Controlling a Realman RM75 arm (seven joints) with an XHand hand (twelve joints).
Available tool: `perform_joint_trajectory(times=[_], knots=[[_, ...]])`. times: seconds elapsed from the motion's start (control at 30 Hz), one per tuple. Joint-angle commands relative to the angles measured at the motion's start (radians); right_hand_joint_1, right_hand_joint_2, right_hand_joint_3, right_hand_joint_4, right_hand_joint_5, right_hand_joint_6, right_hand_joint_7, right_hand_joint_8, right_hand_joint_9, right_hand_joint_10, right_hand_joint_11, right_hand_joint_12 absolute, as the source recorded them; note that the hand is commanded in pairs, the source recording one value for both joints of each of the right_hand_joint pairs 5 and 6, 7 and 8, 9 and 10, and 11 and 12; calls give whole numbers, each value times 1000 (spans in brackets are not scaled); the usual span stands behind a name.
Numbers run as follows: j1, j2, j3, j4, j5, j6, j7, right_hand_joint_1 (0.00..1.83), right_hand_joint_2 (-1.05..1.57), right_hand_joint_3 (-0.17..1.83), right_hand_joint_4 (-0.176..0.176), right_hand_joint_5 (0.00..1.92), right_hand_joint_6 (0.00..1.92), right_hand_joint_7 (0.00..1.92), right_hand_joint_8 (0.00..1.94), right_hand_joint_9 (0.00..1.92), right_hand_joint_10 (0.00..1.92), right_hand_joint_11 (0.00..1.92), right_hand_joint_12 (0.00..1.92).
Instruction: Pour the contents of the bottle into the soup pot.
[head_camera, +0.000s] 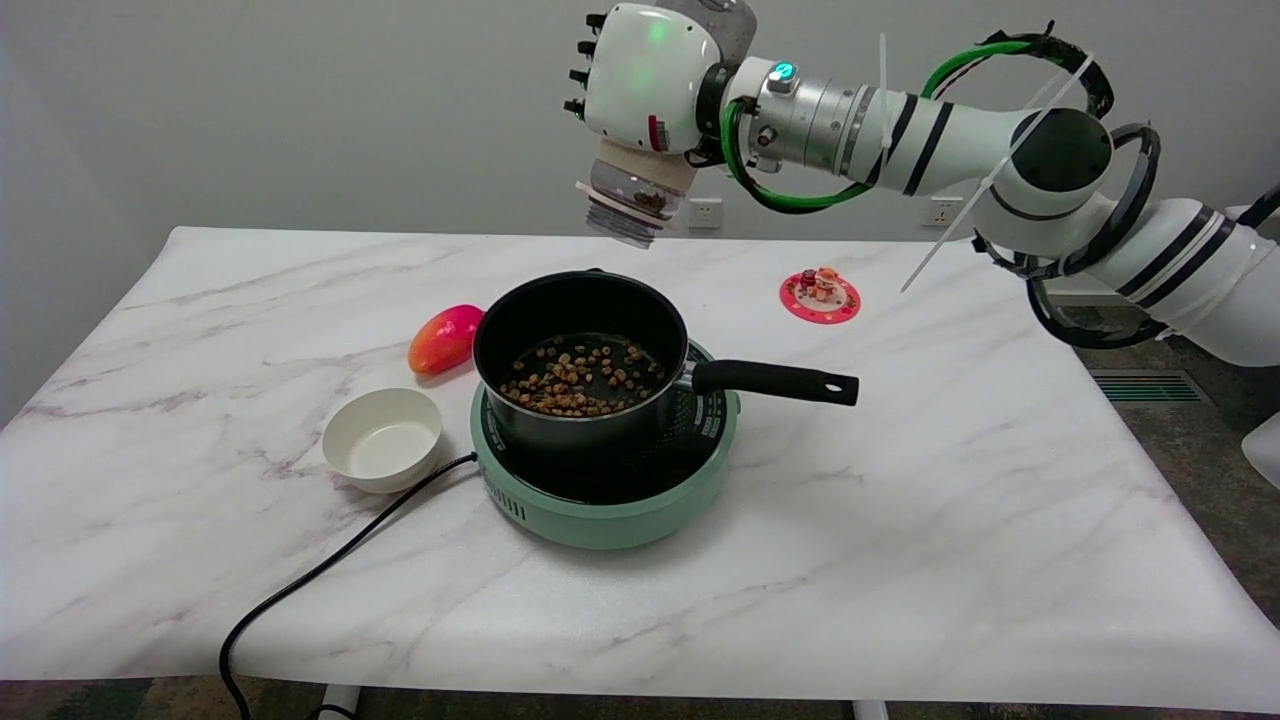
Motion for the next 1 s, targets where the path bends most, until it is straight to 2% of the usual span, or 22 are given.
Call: perform_joint_trajectory(times=[0.03,0.4,0.6,0.83,1.0], knots=[[-46,13,10,25,-21,-17,58,1451,1018,552,0,1920,1920,1920,1920,1257,1257,1229,1229],[-14,13,87,47,-47,19,50,1443,1033,554,0,1920,1920,1920,1920,1260,1260,1230,1230],[-44,18,26,49,-40,2,60,1443,1031,562,0,1920,1920,1920,1920,1260,1260,1228,1228],[-93,29,55,67,-37,-31,61,1437,1042,558,0,1920,1920,1920,1920,1260,1260,1228,1228],[-136,45,131,57,70,-38,64,1433,1050,555,0,1920,1920,1920,1920,1261,1261,1229,1229]])
